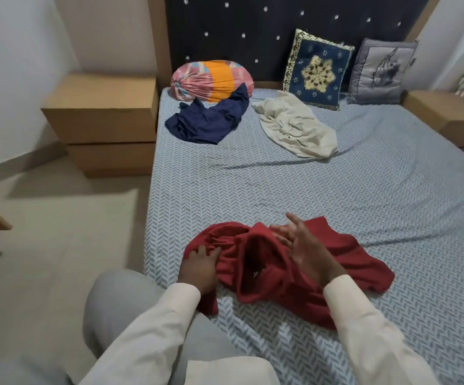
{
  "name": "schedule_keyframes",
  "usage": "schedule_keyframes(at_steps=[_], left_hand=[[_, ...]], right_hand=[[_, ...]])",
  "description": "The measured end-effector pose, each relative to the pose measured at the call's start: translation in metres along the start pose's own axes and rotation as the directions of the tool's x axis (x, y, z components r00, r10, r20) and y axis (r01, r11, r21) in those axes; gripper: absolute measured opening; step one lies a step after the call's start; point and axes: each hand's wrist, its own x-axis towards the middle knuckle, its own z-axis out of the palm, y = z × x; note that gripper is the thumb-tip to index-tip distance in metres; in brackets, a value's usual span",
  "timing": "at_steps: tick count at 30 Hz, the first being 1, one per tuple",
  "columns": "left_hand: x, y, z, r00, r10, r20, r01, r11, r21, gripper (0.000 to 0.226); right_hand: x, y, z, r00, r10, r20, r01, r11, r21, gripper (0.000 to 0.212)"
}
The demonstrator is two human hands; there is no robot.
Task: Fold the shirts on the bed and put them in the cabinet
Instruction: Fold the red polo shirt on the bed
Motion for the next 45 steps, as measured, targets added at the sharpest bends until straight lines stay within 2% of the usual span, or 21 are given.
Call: schedule_keyframes(at_steps=[2,3,5,6,7,9,11,12,16,19,22,23,24,26,28,30,32,35,38,43,45], left_hand=[[0.003,-0.001,-0.009,0.99,-0.057,-0.13,0.044,0.994,-0.097,0.041],[0.004,-0.007,-0.013,0.985,-0.089,-0.147,0.07,0.989,-0.133,0.036],[0.003,-0.021,-0.023,0.971,-0.206,-0.125,0.159,0.938,-0.309,0.031],[0.002,-0.03,-0.027,0.955,-0.279,-0.096,0.201,0.853,-0.482,0.028],[0.0,-0.038,-0.033,0.937,-0.347,-0.045,0.225,0.695,-0.683,0.026],[-0.004,-0.053,-0.053,0.899,-0.434,0.06,0.17,0.219,-0.961,0.024],[-0.013,-0.066,-0.086,0.892,-0.425,0.153,0.043,-0.257,-0.965,0.025],[-0.016,-0.074,-0.105,0.903,-0.398,0.16,-0.02,-0.412,-0.911,0.027],[-0.013,-0.092,-0.186,0.944,-0.327,-0.034,-0.218,-0.544,-0.81,0.048],[0.006,-0.07,-0.253,0.943,-0.265,-0.202,-0.315,-0.509,-0.801,0.056],[0.027,-0.007,-0.312,0.935,-0.063,-0.348,-0.336,-0.462,-0.82,0.056],[0.036,0.015,-0.323,0.931,0.019,-0.364,-0.33,-0.377,-0.865,0.055],[0.046,0.032,-0.326,0.929,0.058,-0.367,-0.341,-0.258,-0.904,0.056],[0.074,0.052,-0.31,0.922,0.052,-0.383,-0.387,0.15,-0.91,0.074],[0.098,0.052,-0.264,0.919,0.143,-0.368,-0.387,0.51,-0.768,0.085],[0.099,0.044,-0.204,0.959,0.212,-0.189,-0.283,0.769,-0.573,0.08],[0.09,0.027,-0.134,0.987,0.159,0.018,-0.137,0.898,-0.419,0.091],[0.067,0.014,-0.05,0.991,0.058,0.119,-0.028,0.97,-0.242,0.111],[0.049,0.012,-0.006,0.997,-0.064,0.039,0.069,0.987,-0.143,0.109],[0.057,0.011,-0.015,0.978,-0.14,-0.157,0.03,0.83,-0.557,0.053],[0.061,0.002,-0.04,0.929,-0.218,-0.3,-0.057,0.716,-0.696,0.035]], right_hand=[[-0.011,0.007,-0.014,0.983,0.087,0.161,-0.004,0.89,-0.456,0.101],[-0.015,0.016,-0.015,0.965,0.174,0.198,0.018,0.705,-0.709,0.115],[-0.014,0.035,-0.013,0.967,0.176,0.183,0.11,0.359,-0.927,0.103],[-0.011,0.041,-0.007,0.975,0.124,0.182,0.129,0.347,-0.929,0.082],[-0.01,0.042,0.005,0.982,0.063,0.179,0.139,0.4,-0.906,0.057],[-0.006,0.028,0.044,0.989,0.021,0.147,0.098,0.65,-0.754,0.018],[-0.002,0.003,0.092,0.985,0.043,0.167,0.042,0.879,-0.474,0.017],[0.003,-0.008,0.116,0.977,0.054,0.206,0.014,0.948,-0.318,0.019],[0.022,-0.051,0.177,0.933,0.024,0.359,-0.096,0.978,0.184,0.043],[0.03,-0.076,0.184,0.863,-0.127,0.489,-0.077,0.923,0.376,0.067],[0.034,-0.099,0.156,0.886,-0.282,0.368,0.126,0.911,0.393,0.062],[0.037,-0.107,0.138,0.902,-0.312,0.297,0.18,0.9,0.397,0.059],[0.043,-0.111,0.116,0.921,-0.334,0.202,0.231,0.883,0.408,0.057],[0.052,-0.111,0.061,0.932,-0.359,-0.055,0.348,0.837,0.423,0.057],[0.059,-0.088,0.003,0.897,-0.269,-0.351,0.395,0.846,0.359,0.07],[0.066,-0.045,-0.051,0.811,-0.085,-0.578,0.261,0.938,0.229,0.091],[0.056,-0.009,-0.065,0.781,0.058,-0.622,0.076,0.98,0.186,0.081],[0.056,0.038,-0.067,0.794,0.14,-0.591,-0.086,0.989,0.12,0.078],[0.1,0.084,-0.096,0.76,0.018,-0.649,-0.166,0.972,-0.167,0.088],[0.079,0.018,-0.04,0.84,-0.131,-0.526,0.09,0.991,-0.104,0.014],[0.065,-0.019,-0.047,0.819,-0.158,-0.552,0.198,0.98,0.012,0.017]])
